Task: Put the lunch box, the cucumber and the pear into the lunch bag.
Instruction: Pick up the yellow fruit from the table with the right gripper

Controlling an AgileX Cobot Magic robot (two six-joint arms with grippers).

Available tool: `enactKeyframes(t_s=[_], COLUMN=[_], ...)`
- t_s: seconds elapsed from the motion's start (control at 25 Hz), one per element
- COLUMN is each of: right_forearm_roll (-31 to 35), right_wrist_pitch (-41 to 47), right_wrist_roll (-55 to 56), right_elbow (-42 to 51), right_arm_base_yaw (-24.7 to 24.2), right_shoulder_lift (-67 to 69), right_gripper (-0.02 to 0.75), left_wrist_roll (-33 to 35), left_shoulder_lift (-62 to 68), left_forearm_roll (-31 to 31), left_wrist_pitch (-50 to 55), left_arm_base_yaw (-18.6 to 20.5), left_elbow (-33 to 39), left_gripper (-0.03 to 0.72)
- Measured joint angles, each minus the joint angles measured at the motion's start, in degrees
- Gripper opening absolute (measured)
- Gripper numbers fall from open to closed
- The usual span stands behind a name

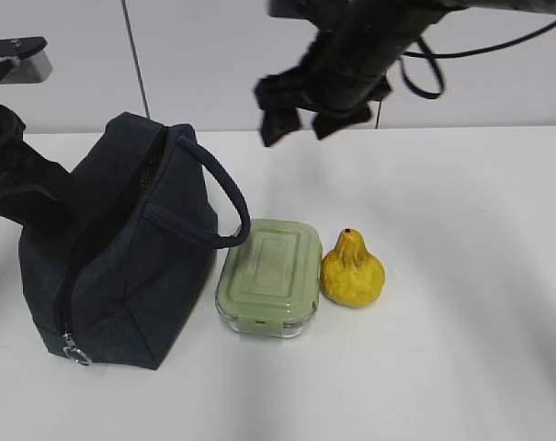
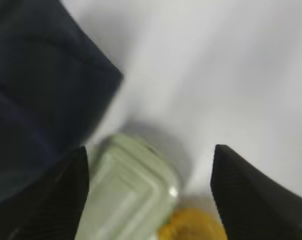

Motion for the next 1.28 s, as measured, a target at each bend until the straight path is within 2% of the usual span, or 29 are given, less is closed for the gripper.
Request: enactKeyframes(t_s=[0.16,0.36,0.84,0.92,1.08,1.12,1.28], right_forearm_roll=[-5.68,-6.93,-6.14,-5.59,-5.45,-5.55,-5.66], right_wrist_pitch=[11.16,18.57,19.35,19.35,19.25,19.25,19.29], right_wrist_roll=[1.64,2.03,2.07,2.07,1.45,1.32,1.11], right_elbow=[0.37,0.37,0.37,0.37,0.37,0.37,0.37], right_arm_base_yaw=[-2.72,-2.51,-2.46,-2.46,-1.98,-1.89,-1.89], right_shoulder_lift=[0.00,1.29,9.14,9.69,10.24,10.24,8.45], right_gripper=[0.543,0.536,0.526,0.492,0.264,0.228,0.203], left_wrist_roll=[0.00,0.00,0.00,0.00,0.00,0.00,0.00], left_shoulder_lift=[0.00,0.00,0.00,0.00,0.00,0.00,0.00], left_forearm_roll=[0.00,0.27,0.32,0.32,0.32,0.37,0.39], left_wrist_pitch=[0.06,0.06,0.23,0.23,0.23,0.23,0.23], left_arm_base_yaw=[0.00,0.00,0.00,0.00,0.00,0.00,0.00], left_elbow=[0.00,0.00,0.00,0.00,0.00,0.00,0.00], left_gripper=[0.003,0.003,0.003,0.003,0.003,0.003,0.003])
